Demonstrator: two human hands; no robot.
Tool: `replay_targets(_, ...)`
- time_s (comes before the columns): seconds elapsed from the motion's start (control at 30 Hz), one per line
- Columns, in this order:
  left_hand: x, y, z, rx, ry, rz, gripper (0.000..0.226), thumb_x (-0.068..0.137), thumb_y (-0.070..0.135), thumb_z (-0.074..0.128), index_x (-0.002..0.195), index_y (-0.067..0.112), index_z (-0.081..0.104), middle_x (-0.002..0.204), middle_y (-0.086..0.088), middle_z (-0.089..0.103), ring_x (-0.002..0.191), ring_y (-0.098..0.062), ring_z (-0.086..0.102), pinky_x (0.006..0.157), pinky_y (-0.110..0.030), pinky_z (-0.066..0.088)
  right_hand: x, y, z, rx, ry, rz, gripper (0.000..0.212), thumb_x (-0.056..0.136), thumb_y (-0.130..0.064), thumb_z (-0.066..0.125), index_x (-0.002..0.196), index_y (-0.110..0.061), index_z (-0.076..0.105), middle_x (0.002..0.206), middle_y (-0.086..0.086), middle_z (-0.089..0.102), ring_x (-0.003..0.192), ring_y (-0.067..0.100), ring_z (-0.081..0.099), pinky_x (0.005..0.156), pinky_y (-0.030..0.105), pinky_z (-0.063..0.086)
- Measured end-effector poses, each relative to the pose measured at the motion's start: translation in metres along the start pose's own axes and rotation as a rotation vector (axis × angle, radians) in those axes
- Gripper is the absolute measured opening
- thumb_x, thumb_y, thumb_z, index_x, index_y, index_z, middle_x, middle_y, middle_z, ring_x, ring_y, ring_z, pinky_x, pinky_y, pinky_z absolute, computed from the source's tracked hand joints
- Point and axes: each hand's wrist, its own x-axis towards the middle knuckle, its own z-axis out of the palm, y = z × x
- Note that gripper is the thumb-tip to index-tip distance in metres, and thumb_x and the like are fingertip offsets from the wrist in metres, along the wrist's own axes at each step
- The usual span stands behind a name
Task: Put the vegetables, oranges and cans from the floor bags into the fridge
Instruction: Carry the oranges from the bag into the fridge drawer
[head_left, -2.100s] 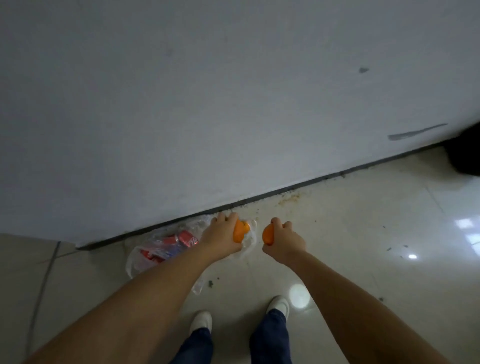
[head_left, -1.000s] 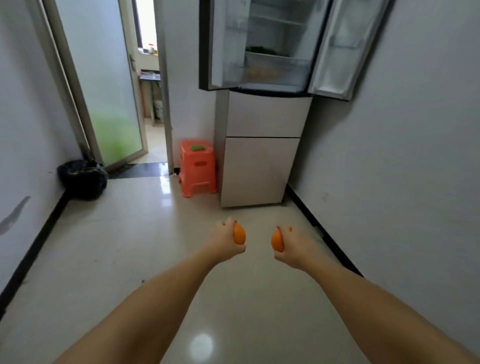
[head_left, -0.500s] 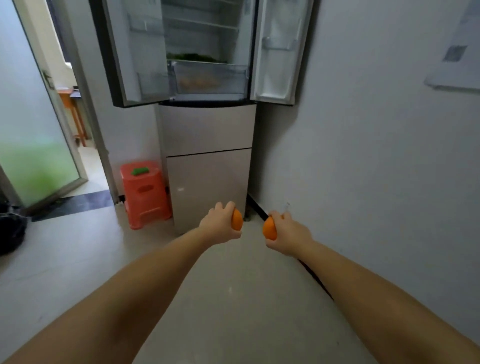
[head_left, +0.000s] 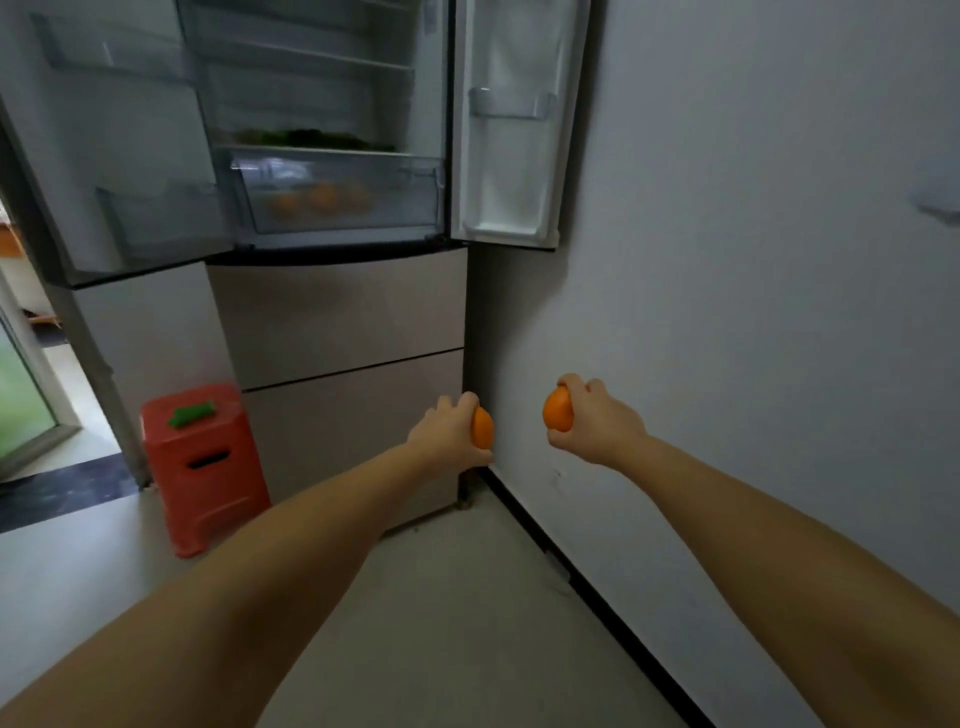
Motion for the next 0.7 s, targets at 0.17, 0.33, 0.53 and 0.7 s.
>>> replay_targets(0.17,0.105,-0.008,-0.021,0.012,0.115,-0.031,0.069,0.075,0.038,0.071,0.131,0.025,0.032,0.129,-0.009,0.039,0.115,-0.03,0.047,0.092,-0.044,0.048,0.127,0.009,0.003,0.006,0.031,-0.11,0.072,0.081,-0.042,0.065,0.139,-0.023,0.027,0.134,0.012,0.04,0.11,0.035,0.054,0.081,0.038,0.045)
replay_targets(0.33,0.197,-0.025,-0.068,0.038,0.264,-0.103,0.06,0.076,0.035,0.07,0.124,0.024,0.036,0.126,-0.009,0.04,0.111,-0.028,0.047,0.083,-0.037,0.045,0.252,-0.001,-0.009,0.023,0.036,-0.252,0.071,0.081,-0.043,0.065,0.139,-0.025,0.027,0.134,0.012,0.039,0.109,0.034,0.055,0.083,0.04,0.047)
replay_targets(0.53,0.278,-0.058,-0.124,0.158,0.33,-0.185,0.067,0.076,0.037,0.07,0.13,0.023,0.032,0.129,-0.009,0.038,0.116,-0.031,0.045,0.089,-0.043,0.048,0.376,-0.04,-0.021,0.034,0.056,-0.421,0.071,0.081,-0.043,0.065,0.138,-0.025,0.026,0.136,0.011,0.038,0.109,0.033,0.055,0.081,0.039,0.049)
replay_targets(0.7,0.353,-0.091,-0.193,0.236,0.448,-0.167,0.067,0.075,0.037,0.071,0.13,0.024,0.034,0.128,-0.009,0.04,0.114,-0.03,0.047,0.088,-0.045,0.049,0.48,-0.088,-0.035,0.034,0.145,-0.556,0.071,0.079,-0.046,0.066,0.136,-0.027,0.029,0.131,0.01,0.043,0.107,0.032,0.056,0.08,0.04,0.05)
